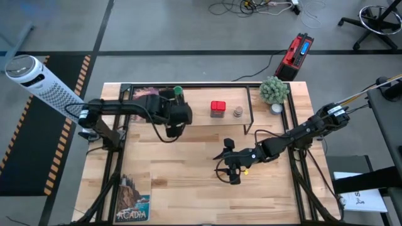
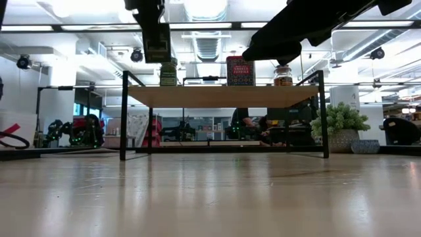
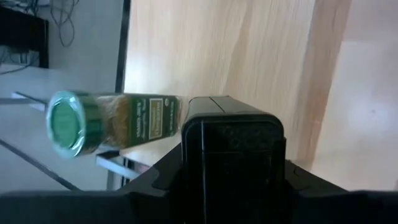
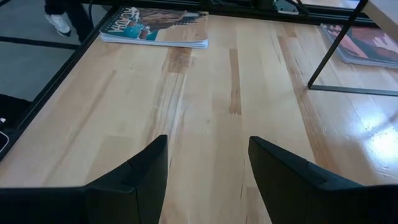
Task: Shelf spices
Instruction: Put the green seasoning can on the shelf
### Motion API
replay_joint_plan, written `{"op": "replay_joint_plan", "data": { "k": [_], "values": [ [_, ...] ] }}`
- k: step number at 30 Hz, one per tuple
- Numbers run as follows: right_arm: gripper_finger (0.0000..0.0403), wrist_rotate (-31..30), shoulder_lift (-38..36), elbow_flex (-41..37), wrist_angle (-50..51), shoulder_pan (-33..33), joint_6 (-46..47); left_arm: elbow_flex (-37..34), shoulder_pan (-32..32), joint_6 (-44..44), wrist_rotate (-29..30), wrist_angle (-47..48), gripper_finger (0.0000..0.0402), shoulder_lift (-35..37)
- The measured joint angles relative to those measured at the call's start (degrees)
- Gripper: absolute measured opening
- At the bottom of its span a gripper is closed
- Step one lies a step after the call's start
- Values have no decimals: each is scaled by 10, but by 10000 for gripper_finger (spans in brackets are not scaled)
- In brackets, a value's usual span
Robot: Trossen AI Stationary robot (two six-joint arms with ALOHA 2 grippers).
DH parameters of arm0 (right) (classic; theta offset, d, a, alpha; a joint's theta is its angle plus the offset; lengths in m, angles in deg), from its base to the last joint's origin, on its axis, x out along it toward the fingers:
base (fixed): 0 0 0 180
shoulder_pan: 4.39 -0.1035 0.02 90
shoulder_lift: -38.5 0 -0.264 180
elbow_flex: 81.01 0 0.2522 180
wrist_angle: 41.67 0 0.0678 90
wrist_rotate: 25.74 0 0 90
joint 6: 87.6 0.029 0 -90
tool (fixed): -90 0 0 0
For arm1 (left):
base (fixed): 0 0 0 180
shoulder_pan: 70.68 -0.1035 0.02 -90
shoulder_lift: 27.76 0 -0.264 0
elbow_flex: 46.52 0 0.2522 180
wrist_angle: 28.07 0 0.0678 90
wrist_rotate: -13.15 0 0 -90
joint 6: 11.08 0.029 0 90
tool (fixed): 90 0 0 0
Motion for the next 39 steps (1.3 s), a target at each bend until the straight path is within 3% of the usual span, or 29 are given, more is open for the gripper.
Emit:
{"op": "replay_joint_plan", "data": {
  "k": [16,39],
  "values": [
    [199,0,0,0,0,0,-1,-59,-40,66,-76,-52,128,5],
    [199,0,0,0,0,0,0,-60,-42,70,-76,-73,166,5]
  ]
}}
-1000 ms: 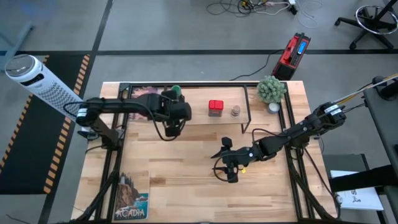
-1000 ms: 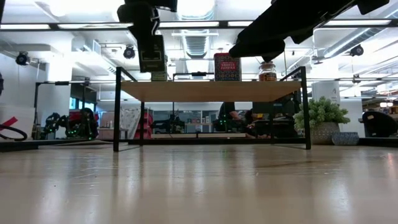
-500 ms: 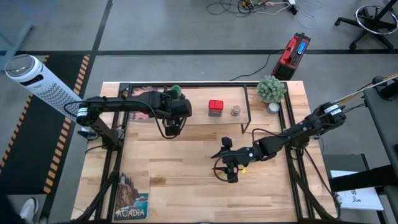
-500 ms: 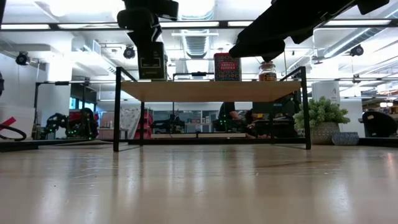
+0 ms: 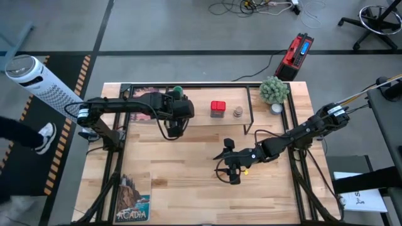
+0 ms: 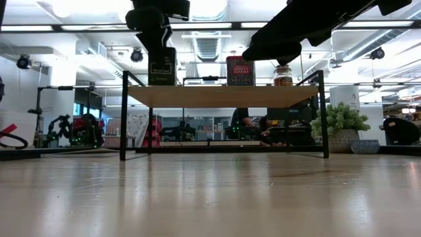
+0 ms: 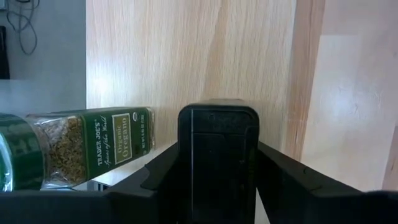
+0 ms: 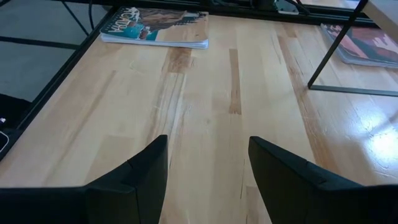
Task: Shelf spices
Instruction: Put the green seasoning can on the shelf
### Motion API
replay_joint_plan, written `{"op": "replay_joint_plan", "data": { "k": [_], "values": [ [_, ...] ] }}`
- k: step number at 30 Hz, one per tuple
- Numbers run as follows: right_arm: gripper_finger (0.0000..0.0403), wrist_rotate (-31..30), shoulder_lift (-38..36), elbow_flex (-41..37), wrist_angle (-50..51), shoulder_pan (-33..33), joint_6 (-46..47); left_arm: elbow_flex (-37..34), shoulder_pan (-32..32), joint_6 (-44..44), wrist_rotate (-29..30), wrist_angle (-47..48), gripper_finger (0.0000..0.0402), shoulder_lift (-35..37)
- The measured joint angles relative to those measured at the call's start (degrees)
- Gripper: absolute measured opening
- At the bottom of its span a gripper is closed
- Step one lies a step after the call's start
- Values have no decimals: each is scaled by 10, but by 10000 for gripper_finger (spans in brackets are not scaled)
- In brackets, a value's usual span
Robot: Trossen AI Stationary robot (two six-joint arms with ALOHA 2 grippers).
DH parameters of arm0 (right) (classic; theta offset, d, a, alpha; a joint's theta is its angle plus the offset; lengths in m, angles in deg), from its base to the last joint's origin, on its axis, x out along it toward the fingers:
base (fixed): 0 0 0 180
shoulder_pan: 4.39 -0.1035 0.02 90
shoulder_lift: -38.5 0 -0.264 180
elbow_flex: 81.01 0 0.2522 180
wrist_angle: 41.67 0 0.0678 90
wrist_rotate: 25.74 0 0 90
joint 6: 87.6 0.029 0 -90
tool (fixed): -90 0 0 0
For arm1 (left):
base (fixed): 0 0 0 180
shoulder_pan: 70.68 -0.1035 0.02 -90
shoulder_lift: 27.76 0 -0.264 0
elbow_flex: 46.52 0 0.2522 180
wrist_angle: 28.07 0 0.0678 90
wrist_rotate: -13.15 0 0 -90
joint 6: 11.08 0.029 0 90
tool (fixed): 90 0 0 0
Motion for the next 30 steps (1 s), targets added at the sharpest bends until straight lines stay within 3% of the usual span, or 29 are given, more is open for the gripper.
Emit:
{"op": "replay_joint_plan", "data": {
  "k": [10,30],
  "values": [
    [199,0,0,0,0,0,0,-1,0,1,26,-3,163,0],
    [199,0,0,0,0,0,0,15,0,13,37,2,222,0]
  ]
}}
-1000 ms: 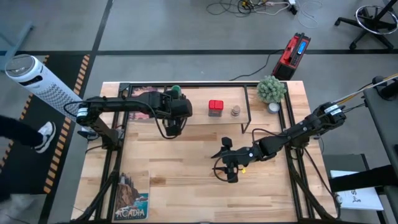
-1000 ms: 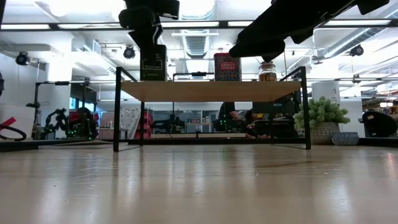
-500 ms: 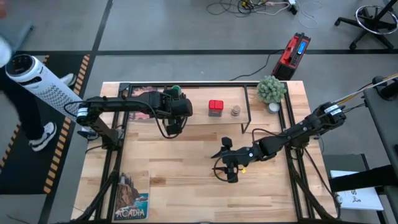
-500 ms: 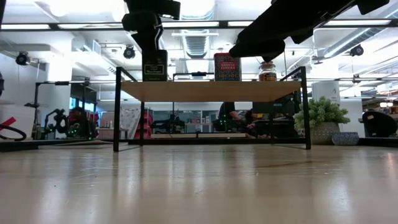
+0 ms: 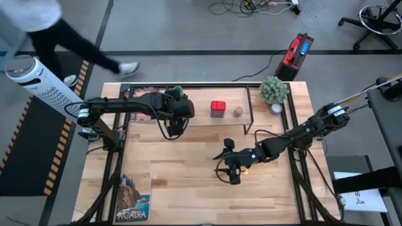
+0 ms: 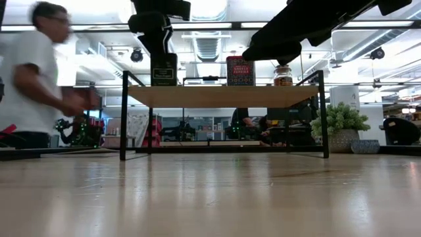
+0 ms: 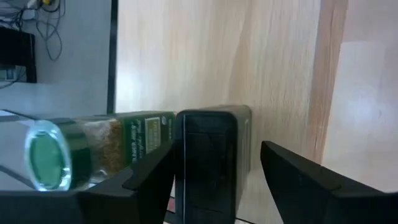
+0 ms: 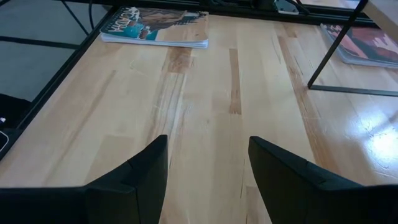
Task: Shelf spices
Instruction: Put the green seasoning can on the shelf, then return to Home Position
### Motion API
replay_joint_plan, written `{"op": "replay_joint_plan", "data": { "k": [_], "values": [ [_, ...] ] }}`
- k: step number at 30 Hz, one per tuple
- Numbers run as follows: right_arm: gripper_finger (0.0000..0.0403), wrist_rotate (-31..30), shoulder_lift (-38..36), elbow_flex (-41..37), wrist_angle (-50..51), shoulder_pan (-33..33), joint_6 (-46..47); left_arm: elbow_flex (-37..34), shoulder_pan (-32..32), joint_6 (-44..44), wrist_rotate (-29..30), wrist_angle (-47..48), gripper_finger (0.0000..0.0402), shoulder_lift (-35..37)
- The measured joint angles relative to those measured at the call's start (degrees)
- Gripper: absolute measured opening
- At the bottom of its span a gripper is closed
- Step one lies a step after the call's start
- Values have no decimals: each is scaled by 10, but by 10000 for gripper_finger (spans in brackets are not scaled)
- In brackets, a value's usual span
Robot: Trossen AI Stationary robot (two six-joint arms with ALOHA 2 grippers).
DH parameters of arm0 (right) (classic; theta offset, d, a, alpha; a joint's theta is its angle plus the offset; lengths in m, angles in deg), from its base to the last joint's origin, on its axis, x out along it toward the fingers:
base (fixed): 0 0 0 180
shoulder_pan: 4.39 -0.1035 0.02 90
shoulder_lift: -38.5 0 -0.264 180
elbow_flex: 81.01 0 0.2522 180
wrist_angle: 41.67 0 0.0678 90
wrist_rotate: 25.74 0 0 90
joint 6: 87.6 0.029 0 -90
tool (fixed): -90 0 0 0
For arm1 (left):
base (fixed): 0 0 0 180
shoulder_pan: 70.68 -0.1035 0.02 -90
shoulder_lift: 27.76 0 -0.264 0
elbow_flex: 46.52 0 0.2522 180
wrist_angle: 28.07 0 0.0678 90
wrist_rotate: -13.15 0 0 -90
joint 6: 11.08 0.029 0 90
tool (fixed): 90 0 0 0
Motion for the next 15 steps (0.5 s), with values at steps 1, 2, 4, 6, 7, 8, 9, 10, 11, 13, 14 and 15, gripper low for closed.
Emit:
{"op": "replay_joint_plan", "data": {
  "k": [1,2,4,6,7,8,9,10,11,13,14,15],
  "values": [
    [199,0,0,0,0,0,0,5,0,1,1,1,224,0],
    [199,0,0,0,0,0,0,10,0,3,5,2,225,0],
    [199,0,0,0,0,0,0,23,0,8,21,6,226,0],
    [200,0,0,0,0,0,0,40,1,15,33,13,226,0],
    [200,0,0,0,0,0,0,49,2,16,35,14,225,0],
    [199,0,0,0,0,0,0,58,2,16,35,15,223,0],
    [199,0,0,0,0,0,0,68,3,16,35,15,222,0],
    [199,0,0,0,0,0,0,78,4,16,35,15,220,0],
    [199,0,0,0,0,0,0,88,6,16,35,15,219,0],
    [199,0,0,0,0,0,-1,109,10,15,32,15,216,0],
    [199,0,0,0,0,0,-2,119,13,15,27,15,215,0],
    [199,0,0,0,0,0,-5,130,17,13,23,15,214,0]
  ]
}}
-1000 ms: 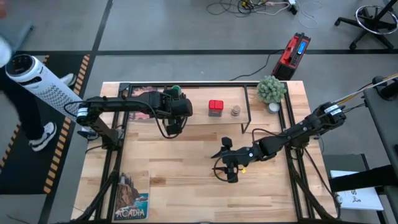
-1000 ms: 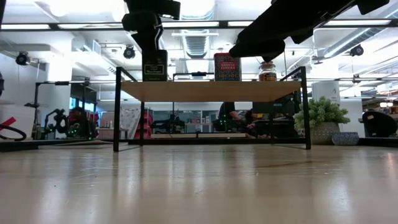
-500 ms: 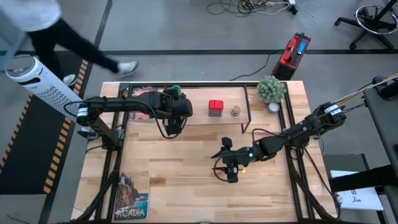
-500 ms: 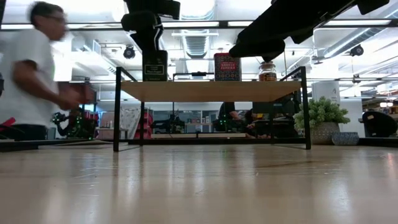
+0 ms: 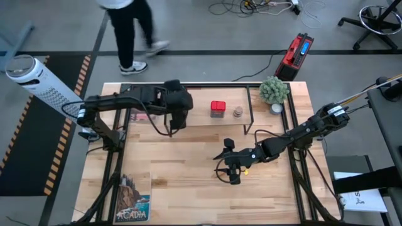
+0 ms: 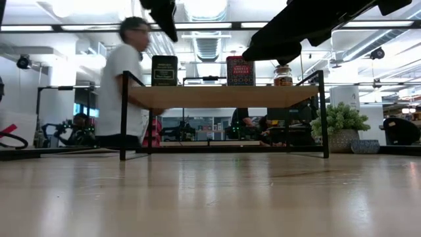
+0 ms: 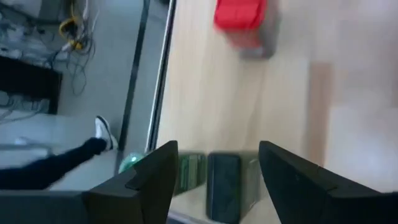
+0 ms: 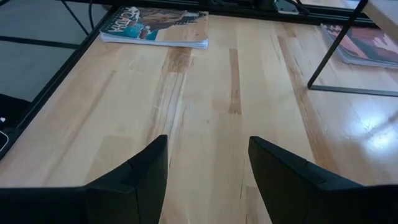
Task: Shelf spices
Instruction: Return to Home Position
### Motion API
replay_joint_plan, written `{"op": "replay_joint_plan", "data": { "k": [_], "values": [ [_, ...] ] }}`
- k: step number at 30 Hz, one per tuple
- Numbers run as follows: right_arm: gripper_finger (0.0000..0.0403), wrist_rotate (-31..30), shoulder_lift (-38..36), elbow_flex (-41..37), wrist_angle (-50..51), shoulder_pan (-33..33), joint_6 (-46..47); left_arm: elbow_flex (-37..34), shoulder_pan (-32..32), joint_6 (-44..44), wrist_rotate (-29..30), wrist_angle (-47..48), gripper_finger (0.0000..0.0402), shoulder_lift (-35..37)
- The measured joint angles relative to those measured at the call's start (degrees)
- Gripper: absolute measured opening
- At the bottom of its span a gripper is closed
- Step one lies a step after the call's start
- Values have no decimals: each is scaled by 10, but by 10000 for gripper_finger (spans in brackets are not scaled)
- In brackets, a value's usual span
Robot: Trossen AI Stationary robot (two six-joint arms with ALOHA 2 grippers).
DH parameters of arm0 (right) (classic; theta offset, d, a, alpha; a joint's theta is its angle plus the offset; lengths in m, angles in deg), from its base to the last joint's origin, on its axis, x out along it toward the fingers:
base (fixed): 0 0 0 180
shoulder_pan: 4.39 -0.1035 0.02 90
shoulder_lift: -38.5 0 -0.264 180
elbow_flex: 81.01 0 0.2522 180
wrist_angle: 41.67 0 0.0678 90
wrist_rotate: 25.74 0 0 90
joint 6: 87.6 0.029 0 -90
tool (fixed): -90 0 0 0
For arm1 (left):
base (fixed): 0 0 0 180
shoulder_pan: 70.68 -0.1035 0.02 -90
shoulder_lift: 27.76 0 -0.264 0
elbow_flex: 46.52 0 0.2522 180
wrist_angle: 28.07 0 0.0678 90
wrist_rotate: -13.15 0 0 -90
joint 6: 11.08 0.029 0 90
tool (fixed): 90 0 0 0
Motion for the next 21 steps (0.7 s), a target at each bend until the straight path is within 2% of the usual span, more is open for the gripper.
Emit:
{"op": "replay_joint_plan", "data": {
  "k": [5,10,15,21],
  "values": [
    [199,-6,-23,0,-4,-7,-8,40,32,-20,-57,-20,207,6],
    [199,-29,-94,-3,-6,-33,-33,19,95,-26,-76,-107,199,50],
    [199,-60,-190,-32,-3,-67,-54,-50,158,-45,-77,-199,189,101],
    [199,-60,-321,-111,-8,-105,-54,-184,216,-79,-76,-304,177,178]
  ]
}}
